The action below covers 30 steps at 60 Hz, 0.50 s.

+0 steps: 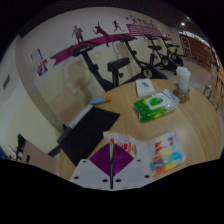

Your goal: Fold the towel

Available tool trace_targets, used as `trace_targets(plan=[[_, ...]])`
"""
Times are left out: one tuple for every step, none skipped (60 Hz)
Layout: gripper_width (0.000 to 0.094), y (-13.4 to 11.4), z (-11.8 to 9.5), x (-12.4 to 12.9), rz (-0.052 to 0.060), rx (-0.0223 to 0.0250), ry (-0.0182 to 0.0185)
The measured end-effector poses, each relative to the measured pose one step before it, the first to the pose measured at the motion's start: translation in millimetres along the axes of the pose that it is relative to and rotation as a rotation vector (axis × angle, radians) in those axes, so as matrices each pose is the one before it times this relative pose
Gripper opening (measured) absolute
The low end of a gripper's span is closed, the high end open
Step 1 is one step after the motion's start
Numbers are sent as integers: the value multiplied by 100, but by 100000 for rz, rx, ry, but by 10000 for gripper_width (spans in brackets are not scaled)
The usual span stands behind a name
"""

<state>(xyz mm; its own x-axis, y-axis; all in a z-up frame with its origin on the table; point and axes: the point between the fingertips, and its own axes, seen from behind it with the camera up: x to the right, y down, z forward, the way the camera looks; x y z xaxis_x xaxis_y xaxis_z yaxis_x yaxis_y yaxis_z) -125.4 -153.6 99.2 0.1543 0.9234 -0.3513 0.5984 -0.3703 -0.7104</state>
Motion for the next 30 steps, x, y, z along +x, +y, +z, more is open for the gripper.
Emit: trace_targets(plan=[[7, -597, -182, -305, 569, 1077, -674], [9, -541, -503, -32, 524, 820, -845], [11, -547, -650, -66, 593, 650, -606], [10, -430, -419, 156, 115, 449, -511], [11, -351, -390, 273, -147, 240, -319], [9, -283, -368, 406, -296, 186, -13], [10, -256, -350, 544, -460, 304, 428], [11, -277, -308, 662, -646, 430, 819], [11, -72, 43, 935, -1029, 619, 1049], [10, -241, -51, 636, -856, 247, 1781], [11, -37, -139, 919, -970, 16, 1388], [11, 49, -26, 973, -838, -201, 1329], [12, 167, 12, 956, -686, -358, 1246], [14, 212, 19, 932, -311, -419, 1189], [14, 311, 40, 1178, -28, -301, 702], [14, 213, 164, 834, 179, -316, 1022], [15, 269, 249, 868, -39, -406, 1126], [17, 320, 282, 872, -372, -483, 1398], [19, 473, -44, 1011, -469, -530, 1595], [23, 225, 746, 690, -384, -383, 1932], [24, 296, 436, 665, -375, -354, 1444], [25, 242, 414, 587, -539, -210, 1079], [26, 254, 400, 512, -758, -167, 777], [25, 294, 385, 458, -789, -309, 619], [25, 338, 413, 409, -558, -515, 530], [25, 375, 358, 364, -268, -755, 461], [28, 411, -17, 431, -65, -903, 122], [35, 268, 585, 54, -69, -586, 335], [46, 335, -85, 264, -242, -521, -205], [57, 252, -17, 218, -289, -476, -252]])
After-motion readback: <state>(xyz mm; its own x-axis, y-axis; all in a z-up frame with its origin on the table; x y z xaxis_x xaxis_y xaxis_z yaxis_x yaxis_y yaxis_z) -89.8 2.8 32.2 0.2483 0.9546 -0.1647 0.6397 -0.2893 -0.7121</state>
